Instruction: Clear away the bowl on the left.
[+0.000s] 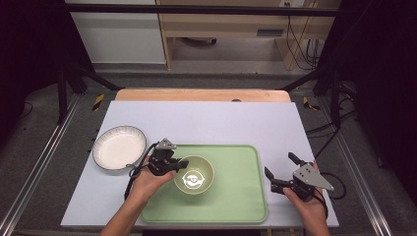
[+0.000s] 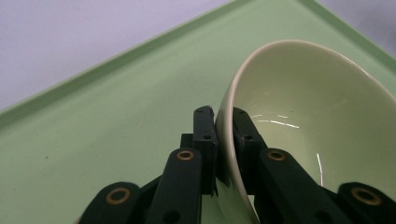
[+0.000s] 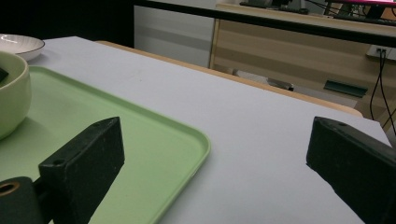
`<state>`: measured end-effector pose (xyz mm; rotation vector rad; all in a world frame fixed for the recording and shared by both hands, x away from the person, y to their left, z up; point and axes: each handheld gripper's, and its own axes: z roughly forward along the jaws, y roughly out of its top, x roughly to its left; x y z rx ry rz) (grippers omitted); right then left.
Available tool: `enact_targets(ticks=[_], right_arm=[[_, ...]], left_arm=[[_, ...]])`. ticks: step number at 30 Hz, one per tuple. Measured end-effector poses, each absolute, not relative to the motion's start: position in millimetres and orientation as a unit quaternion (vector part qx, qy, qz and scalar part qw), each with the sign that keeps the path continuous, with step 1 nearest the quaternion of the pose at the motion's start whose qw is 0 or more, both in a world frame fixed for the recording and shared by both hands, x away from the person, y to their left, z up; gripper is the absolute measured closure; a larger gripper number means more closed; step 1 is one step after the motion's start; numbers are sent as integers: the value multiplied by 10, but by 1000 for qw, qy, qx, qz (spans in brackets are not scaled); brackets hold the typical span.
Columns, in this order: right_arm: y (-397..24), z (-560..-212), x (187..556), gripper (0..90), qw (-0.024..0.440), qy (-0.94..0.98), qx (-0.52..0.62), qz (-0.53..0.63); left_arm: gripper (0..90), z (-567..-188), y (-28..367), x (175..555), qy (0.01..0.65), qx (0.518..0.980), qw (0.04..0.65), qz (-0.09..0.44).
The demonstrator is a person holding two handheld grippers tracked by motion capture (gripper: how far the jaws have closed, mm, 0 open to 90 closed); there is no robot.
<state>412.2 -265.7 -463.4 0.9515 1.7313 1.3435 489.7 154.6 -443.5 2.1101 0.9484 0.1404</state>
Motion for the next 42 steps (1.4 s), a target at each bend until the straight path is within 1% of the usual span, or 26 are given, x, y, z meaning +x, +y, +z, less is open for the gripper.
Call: enact_targets(ticks=[24, 42], right_arm=[[-2646, -4640, 4124, 46, 366, 676, 371, 522], [-2641, -4640, 4123, 45, 365, 676, 370, 522]], left_arm=[[833, -4503, 1599, 4940, 389, 832, 393, 37], [831, -4520, 1597, 4938, 389, 832, 394, 41]])
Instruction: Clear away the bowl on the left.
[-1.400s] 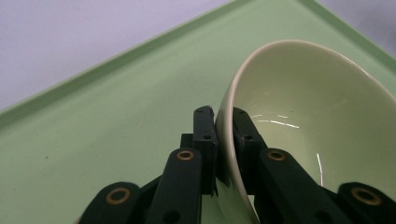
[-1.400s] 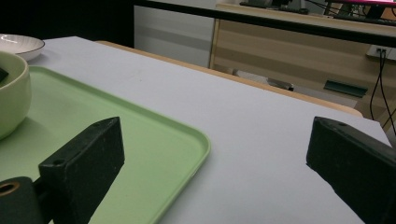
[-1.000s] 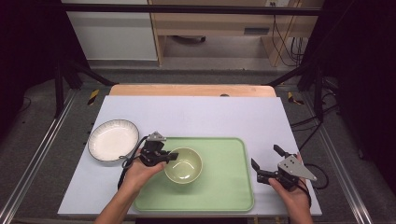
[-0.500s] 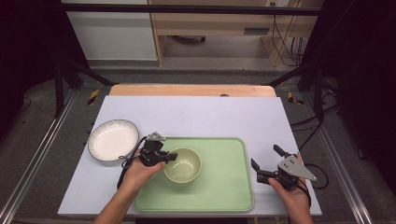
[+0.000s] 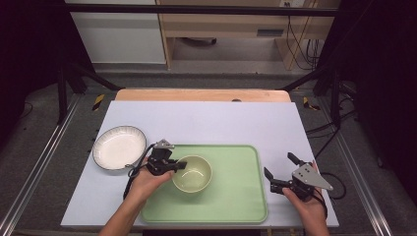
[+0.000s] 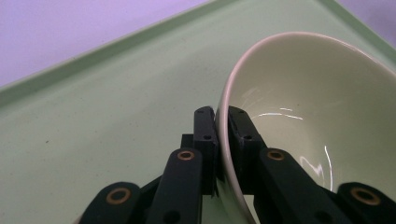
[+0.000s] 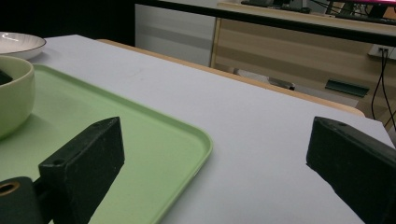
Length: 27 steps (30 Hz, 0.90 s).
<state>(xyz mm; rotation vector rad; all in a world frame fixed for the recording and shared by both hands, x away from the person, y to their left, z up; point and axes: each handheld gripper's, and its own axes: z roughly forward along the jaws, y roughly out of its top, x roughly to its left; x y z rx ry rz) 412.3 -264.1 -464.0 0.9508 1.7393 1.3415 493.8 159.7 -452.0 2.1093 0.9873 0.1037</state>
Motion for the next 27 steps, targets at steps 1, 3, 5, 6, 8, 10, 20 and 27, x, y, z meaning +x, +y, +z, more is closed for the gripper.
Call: enact_targets(ticks=[1, 3, 5, 6, 8, 10, 20, 27], right_arm=[[-2640, -4640, 4124, 45, 365, 677, 370, 522], [-2640, -4641, 4125, 45, 365, 677, 369, 521], [-2639, -4641, 4124, 45, 365, 676, 370, 522], [-2638, -4640, 4123, 45, 365, 676, 370, 522], [-2637, -4640, 4123, 45, 365, 676, 370, 522], [-2638, -4640, 4123, 44, 365, 677, 370, 522], [-2637, -4640, 4123, 44, 365, 677, 370, 522], [-2638, -4642, 4125, 43, 364, 677, 370, 522]], left_arm=[[829, -4520, 1596, 4938, 389, 832, 394, 41], [822, -4521, 1592, 4939, 388, 834, 389, 45], [778, -4524, 1588, 4940, 391, 833, 389, 49], [741, -4514, 1596, 4942, 390, 834, 386, 53], [686, -4487, 1605, 4941, 391, 832, 389, 59], [656, -4427, 1620, 4937, 384, 832, 395, 70], [301, -4137, 1796, 4944, 351, 807, 462, 117], [105, -3985, 1952, 4926, 322, 789, 502, 149]])
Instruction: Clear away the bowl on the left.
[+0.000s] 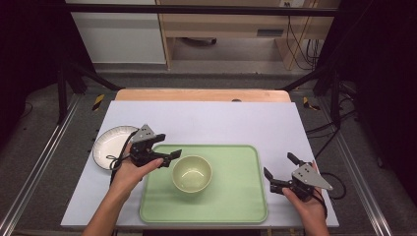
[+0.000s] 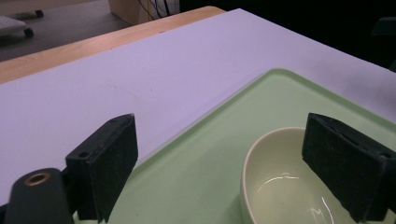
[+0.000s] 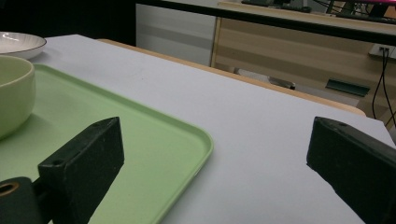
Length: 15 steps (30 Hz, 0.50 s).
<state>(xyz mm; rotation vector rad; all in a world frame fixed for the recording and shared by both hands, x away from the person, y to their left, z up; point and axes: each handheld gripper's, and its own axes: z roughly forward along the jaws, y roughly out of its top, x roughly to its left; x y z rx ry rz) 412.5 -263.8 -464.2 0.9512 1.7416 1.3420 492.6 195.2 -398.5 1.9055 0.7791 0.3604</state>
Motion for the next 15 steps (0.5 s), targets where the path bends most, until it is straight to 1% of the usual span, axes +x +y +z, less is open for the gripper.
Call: enact_targets(ticks=[4, 15], right_arm=[[-2634, -4641, 4123, 43, 364, 677, 370, 522], [-2638, -4640, 4122, 43, 364, 676, 370, 522]], left_arm=[[90, -3954, 1988, 4920, 318, 787, 506, 154], [84, -3885, 2169, 4912, 323, 765, 530, 174]])
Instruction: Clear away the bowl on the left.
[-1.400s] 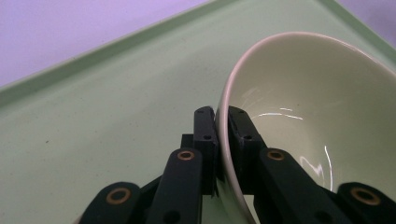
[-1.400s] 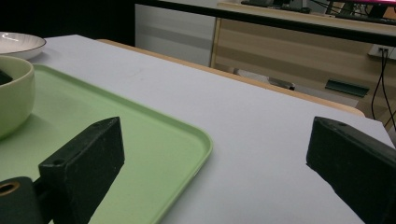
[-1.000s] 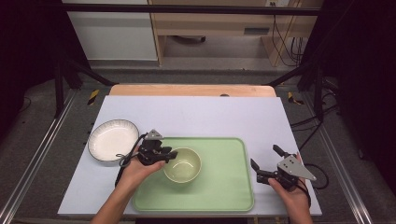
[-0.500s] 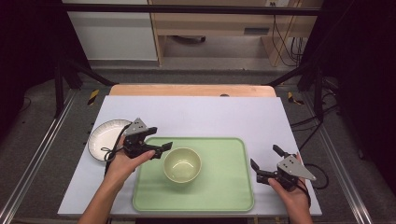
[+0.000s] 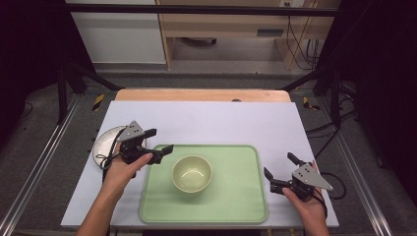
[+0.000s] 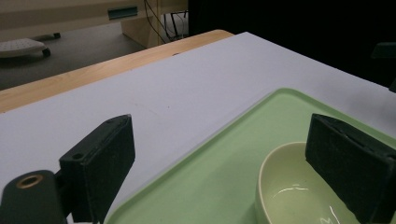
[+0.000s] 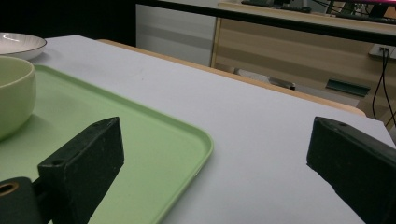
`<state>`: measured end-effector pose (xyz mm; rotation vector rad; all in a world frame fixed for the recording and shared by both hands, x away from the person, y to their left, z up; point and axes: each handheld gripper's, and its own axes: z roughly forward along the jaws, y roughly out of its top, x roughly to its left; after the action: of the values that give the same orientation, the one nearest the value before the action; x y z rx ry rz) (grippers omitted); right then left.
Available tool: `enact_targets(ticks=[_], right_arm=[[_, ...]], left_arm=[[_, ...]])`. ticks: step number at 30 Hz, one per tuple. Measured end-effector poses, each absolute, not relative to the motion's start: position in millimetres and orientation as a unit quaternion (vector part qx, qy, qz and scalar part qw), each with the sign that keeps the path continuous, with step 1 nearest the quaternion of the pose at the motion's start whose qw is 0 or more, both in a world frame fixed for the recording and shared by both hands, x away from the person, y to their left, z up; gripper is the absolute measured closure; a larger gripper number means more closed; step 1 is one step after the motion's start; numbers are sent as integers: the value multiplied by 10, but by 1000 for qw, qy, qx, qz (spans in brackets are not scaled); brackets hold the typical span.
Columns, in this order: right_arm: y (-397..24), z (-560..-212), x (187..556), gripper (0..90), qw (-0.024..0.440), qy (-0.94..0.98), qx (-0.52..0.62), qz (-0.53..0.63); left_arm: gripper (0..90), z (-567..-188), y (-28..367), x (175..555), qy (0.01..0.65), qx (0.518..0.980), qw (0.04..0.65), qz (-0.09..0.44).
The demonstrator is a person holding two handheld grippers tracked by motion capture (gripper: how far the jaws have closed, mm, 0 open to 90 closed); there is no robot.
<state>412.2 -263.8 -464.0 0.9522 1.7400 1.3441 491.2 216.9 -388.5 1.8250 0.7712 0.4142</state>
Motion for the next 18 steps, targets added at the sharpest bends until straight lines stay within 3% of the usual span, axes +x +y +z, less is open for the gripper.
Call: enact_targets(ticks=[18], right_arm=[[-2640, -4639, 4124, 42, 365, 675, 371, 523]], left_arm=[[62, -3891, 2509, 4815, 297, 750, 554, 206]])
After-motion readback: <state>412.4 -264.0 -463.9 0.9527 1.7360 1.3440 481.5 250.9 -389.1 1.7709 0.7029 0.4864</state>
